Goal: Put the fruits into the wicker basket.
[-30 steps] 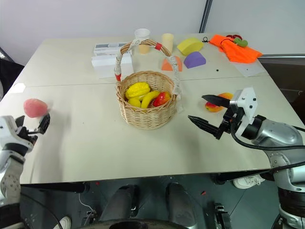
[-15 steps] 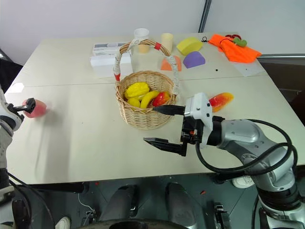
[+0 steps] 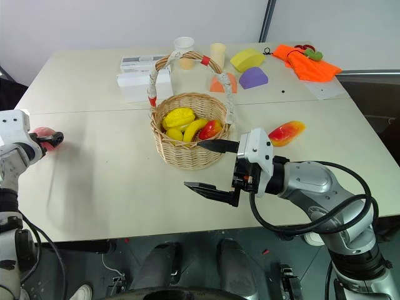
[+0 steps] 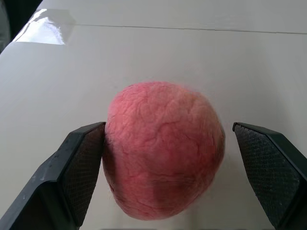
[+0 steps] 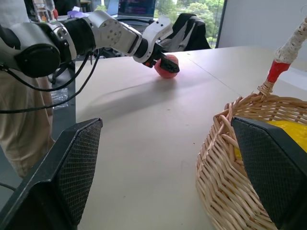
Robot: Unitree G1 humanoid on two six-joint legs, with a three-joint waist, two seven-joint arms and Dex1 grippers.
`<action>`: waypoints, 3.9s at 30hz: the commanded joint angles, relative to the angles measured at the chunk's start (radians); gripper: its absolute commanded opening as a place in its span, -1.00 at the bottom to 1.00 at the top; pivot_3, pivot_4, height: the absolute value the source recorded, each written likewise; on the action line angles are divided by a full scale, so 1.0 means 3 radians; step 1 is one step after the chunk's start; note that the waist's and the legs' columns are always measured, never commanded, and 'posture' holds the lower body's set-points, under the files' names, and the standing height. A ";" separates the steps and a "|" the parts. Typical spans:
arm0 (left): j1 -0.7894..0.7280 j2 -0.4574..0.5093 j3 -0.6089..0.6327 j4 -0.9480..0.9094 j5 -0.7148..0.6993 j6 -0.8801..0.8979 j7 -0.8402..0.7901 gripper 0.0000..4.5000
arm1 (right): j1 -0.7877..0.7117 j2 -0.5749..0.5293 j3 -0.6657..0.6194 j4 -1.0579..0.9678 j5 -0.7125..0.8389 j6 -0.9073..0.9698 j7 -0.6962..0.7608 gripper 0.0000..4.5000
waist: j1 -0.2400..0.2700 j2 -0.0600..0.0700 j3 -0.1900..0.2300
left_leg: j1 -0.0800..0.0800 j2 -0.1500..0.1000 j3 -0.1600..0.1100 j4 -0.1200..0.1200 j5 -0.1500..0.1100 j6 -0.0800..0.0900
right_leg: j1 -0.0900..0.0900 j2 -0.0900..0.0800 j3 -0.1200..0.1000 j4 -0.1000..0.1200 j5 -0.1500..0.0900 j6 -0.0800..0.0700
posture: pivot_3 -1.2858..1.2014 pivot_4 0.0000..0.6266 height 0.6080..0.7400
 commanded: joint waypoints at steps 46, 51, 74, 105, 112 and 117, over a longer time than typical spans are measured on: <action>0.0083 -0.0537 -0.1304 -0.3049 -0.0980 -0.0185 -0.2029 0.99 | -0.1281 0.1147 -0.1308 0.1580 -0.1544 0.1966 -0.3416 1.00 | -0.0003 0.0006 -0.0001 | -0.0044 -0.0002 0.0026 0.0016 0.0009 -0.0009 | -0.0035 0.0005 0.0003 0.0012 0.0008 0.0012 | 0.03 -0.52 1.00; 0.0165 -0.0421 -0.1160 -0.3215 -0.1165 -0.0096 -0.2138 0.99 | -0.1521 0.1413 -0.1474 0.1747 -0.1778 0.2276 -0.3755 1.00 | 0.0003 0.0007 -0.0001 | -0.0046 -0.0003 0.0024 0.0014 0.0009 -0.0009 | -0.0036 0.0003 -0.0001 0.0011 0.0008 0.0013 | 0.03 -0.52 1.00; 0.0320 -0.0314 -0.0872 -0.3251 -0.1279 -0.0048 -0.1948 1.00 | -0.1574 0.1780 -0.1812 0.1977 -0.1758 0.1977 -0.3578 -0.27 | -0.0011 0.0010 -0.0003 | -0.0043 -0.0003 0.0023 0.0014 0.0009 -0.0008 | -0.0035 0.0006 -0.0002 0.0017 0.0008 0.0014 | 0.03 -0.52 1.00; 0.1096 -0.0150 -0.0220 -0.2848 -0.1362 -0.0644 -0.2275 1.00 | -0.1915 0.0950 0.0328 0.0962 -0.0783 0.1650 -0.1546 -0.27 | -0.0007 0.0016 0.0002 | -0.0047 0.0010 0.0040 0.0016 0.0004 -0.0001 | -0.0045 0.0007 0.0004 0.0009 0.0017 0.0000 | 0.03 -0.52 1.00; 0.1163 -0.0149 -0.0208 -0.2940 -0.1403 -0.0622 -0.2217 1.00 | -0.1844 0.0901 0.0362 0.0858 -0.0903 0.1472 -0.1440 0.55 | -0.0005 0.0014 0.0001 | -0.0052 0.0006 0.0040 0.0014 0.0004 -0.0001 | -0.0048 -0.0001 0.0003 0.0007 0.0017 0.0001 | 0.03 -0.52 1.00; 0.1211 -0.0160 -0.0208 -0.2989 -0.1445 -0.0602 -0.2179 1.00 | -0.1381 0.0459 0.0022 0.0265 -0.0618 0.1089 -0.0842 0.55 | -0.0004 0.0014 0.0001 | -0.0050 0.0004 0.0036 0.0014 0.0004 0.0000 | -0.0046 0.0002 -0.0001 0.0007 0.0016 0.0004 | 0.03 -0.52 1.00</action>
